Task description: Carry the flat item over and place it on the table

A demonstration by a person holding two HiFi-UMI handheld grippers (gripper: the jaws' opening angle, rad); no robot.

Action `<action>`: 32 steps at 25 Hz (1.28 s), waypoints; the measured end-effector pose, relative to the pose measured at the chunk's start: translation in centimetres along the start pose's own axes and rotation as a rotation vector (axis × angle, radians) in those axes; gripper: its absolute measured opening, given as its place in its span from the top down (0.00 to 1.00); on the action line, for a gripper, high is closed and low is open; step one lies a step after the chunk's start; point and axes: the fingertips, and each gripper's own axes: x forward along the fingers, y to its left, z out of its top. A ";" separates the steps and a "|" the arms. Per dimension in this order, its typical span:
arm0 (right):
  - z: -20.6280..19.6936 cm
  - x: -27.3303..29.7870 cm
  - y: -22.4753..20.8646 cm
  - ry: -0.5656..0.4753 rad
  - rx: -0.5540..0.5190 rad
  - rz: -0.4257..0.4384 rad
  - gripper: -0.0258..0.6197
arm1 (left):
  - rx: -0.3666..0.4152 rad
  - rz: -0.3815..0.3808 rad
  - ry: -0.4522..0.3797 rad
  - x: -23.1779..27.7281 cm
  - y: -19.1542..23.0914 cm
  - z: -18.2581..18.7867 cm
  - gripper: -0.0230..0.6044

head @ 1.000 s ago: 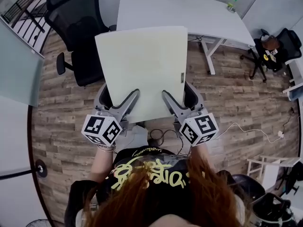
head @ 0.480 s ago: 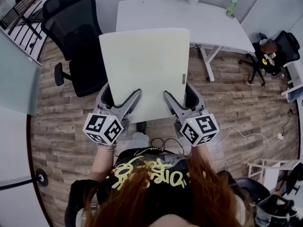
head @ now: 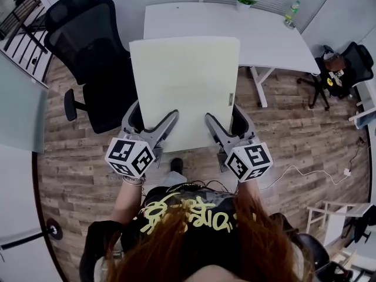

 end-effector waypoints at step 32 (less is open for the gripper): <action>1.6 13.6 -3.0 0.028 0.009 -0.003 0.44 | -0.024 0.005 0.017 8.7 10.4 3.1 0.22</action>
